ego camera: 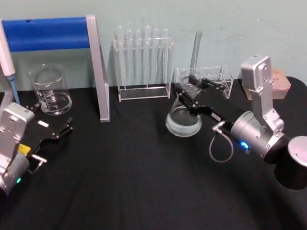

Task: Grasp the erlenmeyer flask with one hand, shake it three times, then place it back.

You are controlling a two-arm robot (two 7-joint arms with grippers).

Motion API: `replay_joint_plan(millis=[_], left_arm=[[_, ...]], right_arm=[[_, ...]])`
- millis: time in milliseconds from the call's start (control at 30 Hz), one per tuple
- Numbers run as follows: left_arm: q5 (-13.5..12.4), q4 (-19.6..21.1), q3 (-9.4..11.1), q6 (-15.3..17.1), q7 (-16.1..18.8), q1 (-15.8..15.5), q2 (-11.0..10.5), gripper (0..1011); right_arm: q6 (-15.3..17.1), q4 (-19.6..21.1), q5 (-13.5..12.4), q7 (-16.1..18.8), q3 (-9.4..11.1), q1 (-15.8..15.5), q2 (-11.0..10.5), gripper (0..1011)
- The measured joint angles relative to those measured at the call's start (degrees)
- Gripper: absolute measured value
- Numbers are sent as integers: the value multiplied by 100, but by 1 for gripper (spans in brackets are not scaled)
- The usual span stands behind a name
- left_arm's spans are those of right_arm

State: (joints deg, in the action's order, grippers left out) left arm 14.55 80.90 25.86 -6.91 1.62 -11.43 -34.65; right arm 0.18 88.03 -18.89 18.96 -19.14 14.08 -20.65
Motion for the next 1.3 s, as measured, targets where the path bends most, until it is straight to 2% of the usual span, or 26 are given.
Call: replay_joint_plan(millis=[333, 600, 767, 967, 1300], left_arm=[[0, 0, 0, 0, 0, 0, 0, 1001], [0, 0, 0, 0, 0, 0, 0, 1001], [0, 0, 0, 0, 0, 0, 0, 1001], [0, 0, 0, 0, 0, 0, 0, 1001], [0, 0, 0, 0, 0, 0, 0, 1001]], right_arm=[[10, -264, 175, -205, 333, 80, 81, 457], [39, -227, 212, -135, 393, 52, 147, 457], [71, -86, 197, -7, 319, -29, 173, 457], [120, 185, 74, 247, 134, -168, 173, 457], [174, 632, -146, 653, -328, -359, 36, 457]])
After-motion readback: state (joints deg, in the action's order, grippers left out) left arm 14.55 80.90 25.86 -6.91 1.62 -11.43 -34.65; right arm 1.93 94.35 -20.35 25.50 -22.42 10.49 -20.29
